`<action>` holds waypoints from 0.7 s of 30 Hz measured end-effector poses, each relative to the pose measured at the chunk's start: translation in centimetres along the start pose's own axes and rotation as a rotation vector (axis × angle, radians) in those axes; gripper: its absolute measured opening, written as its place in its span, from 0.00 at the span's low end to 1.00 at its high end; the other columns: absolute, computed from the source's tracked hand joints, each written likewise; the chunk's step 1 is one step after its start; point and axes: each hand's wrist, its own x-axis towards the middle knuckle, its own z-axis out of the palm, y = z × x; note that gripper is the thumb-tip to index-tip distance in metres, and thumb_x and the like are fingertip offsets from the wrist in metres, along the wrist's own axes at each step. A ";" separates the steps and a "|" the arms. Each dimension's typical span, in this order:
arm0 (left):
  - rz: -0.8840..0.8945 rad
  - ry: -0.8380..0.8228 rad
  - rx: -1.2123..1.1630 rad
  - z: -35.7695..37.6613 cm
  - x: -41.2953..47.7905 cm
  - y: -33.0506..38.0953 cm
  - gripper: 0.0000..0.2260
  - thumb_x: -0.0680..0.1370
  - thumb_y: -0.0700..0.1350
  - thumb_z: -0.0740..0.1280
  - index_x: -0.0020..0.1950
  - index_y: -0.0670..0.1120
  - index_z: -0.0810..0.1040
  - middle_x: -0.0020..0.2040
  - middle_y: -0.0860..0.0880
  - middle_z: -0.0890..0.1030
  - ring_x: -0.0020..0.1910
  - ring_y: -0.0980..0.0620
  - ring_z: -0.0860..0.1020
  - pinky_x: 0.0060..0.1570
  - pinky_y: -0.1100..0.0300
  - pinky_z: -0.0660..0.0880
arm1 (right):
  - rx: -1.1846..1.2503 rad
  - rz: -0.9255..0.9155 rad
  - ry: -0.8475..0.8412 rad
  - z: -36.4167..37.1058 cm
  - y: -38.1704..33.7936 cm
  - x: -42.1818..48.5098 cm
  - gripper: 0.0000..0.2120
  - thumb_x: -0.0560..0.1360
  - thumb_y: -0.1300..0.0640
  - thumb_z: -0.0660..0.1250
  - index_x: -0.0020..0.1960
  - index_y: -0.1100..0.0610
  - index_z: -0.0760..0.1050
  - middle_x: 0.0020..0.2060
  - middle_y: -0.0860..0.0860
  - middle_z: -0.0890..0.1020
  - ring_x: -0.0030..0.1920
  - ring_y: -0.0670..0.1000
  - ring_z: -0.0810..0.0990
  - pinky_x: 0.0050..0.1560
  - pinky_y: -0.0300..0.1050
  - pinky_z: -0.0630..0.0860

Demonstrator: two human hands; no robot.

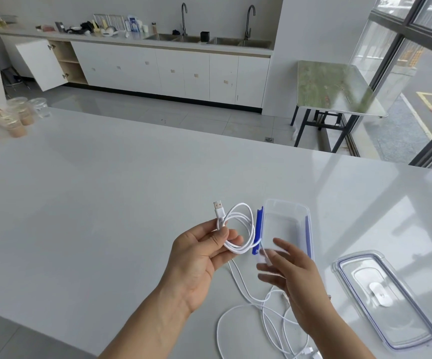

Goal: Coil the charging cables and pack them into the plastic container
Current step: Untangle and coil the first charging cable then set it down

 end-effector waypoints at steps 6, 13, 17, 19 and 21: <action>0.063 0.001 0.124 0.5 -0.4 -0.2 0.07 0.76 0.32 0.68 0.52 0.37 0.83 0.39 0.40 0.85 0.42 0.43 0.85 0.45 0.53 0.84 | -0.369 -0.482 -0.022 1.5 -3.3 -0.9 0.17 0.81 0.51 0.63 0.69 0.44 0.74 0.65 0.37 0.79 0.67 0.41 0.75 0.67 0.46 0.73; 0.078 -0.063 0.231 0.7 -0.4 -0.3 0.09 0.73 0.34 0.71 0.51 0.41 0.86 0.46 0.39 0.87 0.46 0.43 0.86 0.53 0.50 0.82 | -0.239 -0.402 -0.111 3.7 -5.3 -0.6 0.07 0.78 0.59 0.70 0.52 0.52 0.86 0.44 0.47 0.89 0.48 0.48 0.87 0.52 0.45 0.81; 0.067 -0.065 0.223 0.8 -0.3 -0.2 0.08 0.73 0.36 0.70 0.50 0.42 0.87 0.50 0.38 0.87 0.49 0.42 0.85 0.56 0.48 0.80 | -0.216 -0.333 -0.167 3.6 -5.6 -0.6 0.08 0.76 0.66 0.71 0.48 0.57 0.88 0.40 0.54 0.89 0.45 0.58 0.88 0.51 0.56 0.84; 0.057 -0.065 0.217 0.8 -0.3 -0.3 0.08 0.76 0.35 0.68 0.49 0.42 0.87 0.49 0.39 0.87 0.47 0.43 0.85 0.53 0.51 0.81 | -0.224 -0.318 -0.194 3.3 -6.0 -0.6 0.08 0.75 0.66 0.71 0.48 0.57 0.88 0.41 0.56 0.89 0.45 0.59 0.88 0.50 0.57 0.83; 0.054 -0.058 0.190 1.0 -0.4 -0.3 0.09 0.76 0.34 0.68 0.47 0.43 0.87 0.46 0.39 0.87 0.45 0.44 0.85 0.47 0.54 0.82 | -0.249 -0.312 -0.218 3.0 -6.2 -0.3 0.07 0.76 0.64 0.71 0.49 0.57 0.88 0.42 0.56 0.89 0.45 0.57 0.87 0.50 0.56 0.83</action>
